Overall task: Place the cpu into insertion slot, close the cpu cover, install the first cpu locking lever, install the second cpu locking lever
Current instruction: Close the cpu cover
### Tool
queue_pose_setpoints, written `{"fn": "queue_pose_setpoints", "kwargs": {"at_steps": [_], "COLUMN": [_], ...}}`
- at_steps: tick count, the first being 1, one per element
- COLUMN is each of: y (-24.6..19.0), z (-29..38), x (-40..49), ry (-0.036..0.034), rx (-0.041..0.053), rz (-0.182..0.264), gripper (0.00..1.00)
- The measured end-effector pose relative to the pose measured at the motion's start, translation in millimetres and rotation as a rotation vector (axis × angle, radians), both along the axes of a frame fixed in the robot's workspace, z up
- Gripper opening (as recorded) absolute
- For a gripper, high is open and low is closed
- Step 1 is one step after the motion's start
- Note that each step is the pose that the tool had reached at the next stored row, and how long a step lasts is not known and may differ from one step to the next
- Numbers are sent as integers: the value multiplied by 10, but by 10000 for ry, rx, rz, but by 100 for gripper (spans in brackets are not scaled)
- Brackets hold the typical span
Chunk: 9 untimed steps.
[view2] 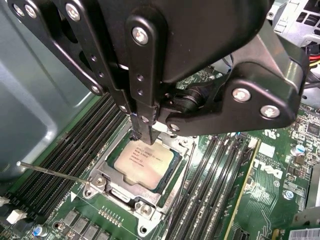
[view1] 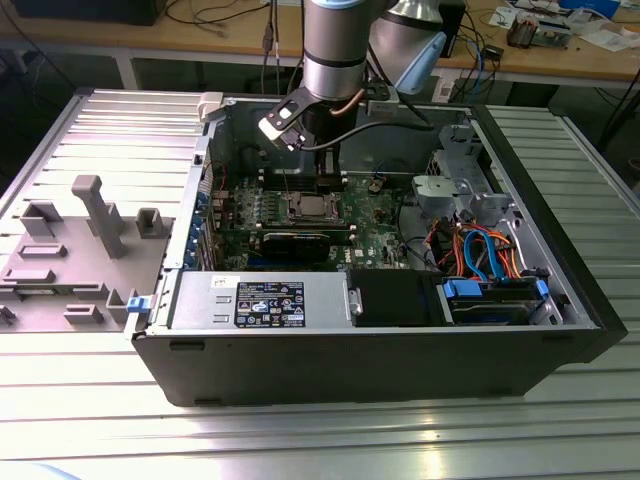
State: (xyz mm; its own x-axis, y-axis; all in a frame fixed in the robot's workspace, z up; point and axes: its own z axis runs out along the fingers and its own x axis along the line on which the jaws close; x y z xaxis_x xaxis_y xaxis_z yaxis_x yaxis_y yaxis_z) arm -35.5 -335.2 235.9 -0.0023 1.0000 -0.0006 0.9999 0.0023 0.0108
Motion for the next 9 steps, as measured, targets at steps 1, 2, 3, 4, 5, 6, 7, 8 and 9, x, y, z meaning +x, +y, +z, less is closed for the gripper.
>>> {"fn": "queue_pose_setpoints", "kwargs": {"at_steps": [1,2,3,4,5,6,7,8,9], "y": [0,0,0,0,0,0,0,0,0], "z": [0,-1,-1,-1,-1,-2,-4,-6,-10], "x": [-2,-5,-13,-23,-37,-45,-58,-73,-86], "ry": [0,-1,0,-1,-1,-1,-1,-1,0], "rx": [1,1,1,1,1,1,2,2,0], "rz": [-1,-3,-2,0,-1,0,0,-1,0], "gripper": [11,11,11,11,11,11,11,11,11]}}
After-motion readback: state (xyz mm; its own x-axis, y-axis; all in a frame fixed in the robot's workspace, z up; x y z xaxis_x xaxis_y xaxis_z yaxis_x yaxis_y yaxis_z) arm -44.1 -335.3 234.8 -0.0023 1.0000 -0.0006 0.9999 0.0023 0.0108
